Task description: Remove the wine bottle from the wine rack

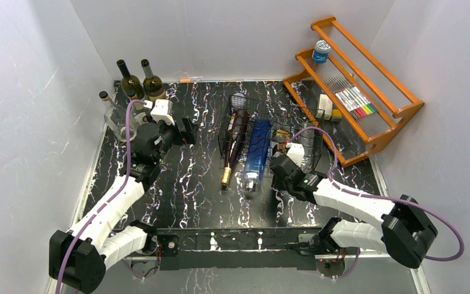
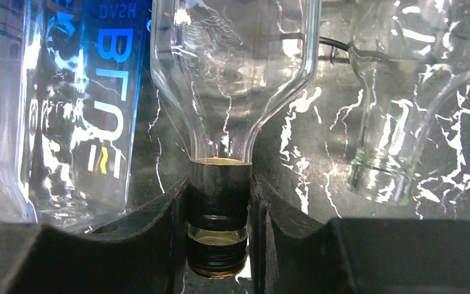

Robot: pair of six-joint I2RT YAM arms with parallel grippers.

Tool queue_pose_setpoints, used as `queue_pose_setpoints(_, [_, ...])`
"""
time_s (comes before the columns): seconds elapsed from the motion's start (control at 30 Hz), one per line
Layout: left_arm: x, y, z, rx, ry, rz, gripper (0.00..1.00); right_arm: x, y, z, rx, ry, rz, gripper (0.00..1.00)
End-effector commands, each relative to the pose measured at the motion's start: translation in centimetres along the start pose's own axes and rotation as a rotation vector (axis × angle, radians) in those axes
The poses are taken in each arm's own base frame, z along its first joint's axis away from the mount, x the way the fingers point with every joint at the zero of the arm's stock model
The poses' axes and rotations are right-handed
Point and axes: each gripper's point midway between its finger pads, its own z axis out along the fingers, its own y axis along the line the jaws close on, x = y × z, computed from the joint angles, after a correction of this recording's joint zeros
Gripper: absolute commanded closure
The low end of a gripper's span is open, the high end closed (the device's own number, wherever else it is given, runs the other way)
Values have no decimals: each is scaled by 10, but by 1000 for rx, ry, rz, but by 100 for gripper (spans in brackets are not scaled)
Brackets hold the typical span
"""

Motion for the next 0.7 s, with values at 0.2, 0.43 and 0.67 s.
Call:
queue_pose_setpoints(0.2, [-25, -18, -4, 77, -50, -14, 2, 13, 4, -47, -135, 113, 42, 72])
queue_pose_setpoints(0.43, [-24, -19, -4, 81, -46, -17, 2, 49, -1, -72, -188, 282, 113, 78])
queue_pose_setpoints(0.67, [-16, -21, 0, 94, -21, -24, 2, 64, -8, -93, -233, 348, 123, 79])
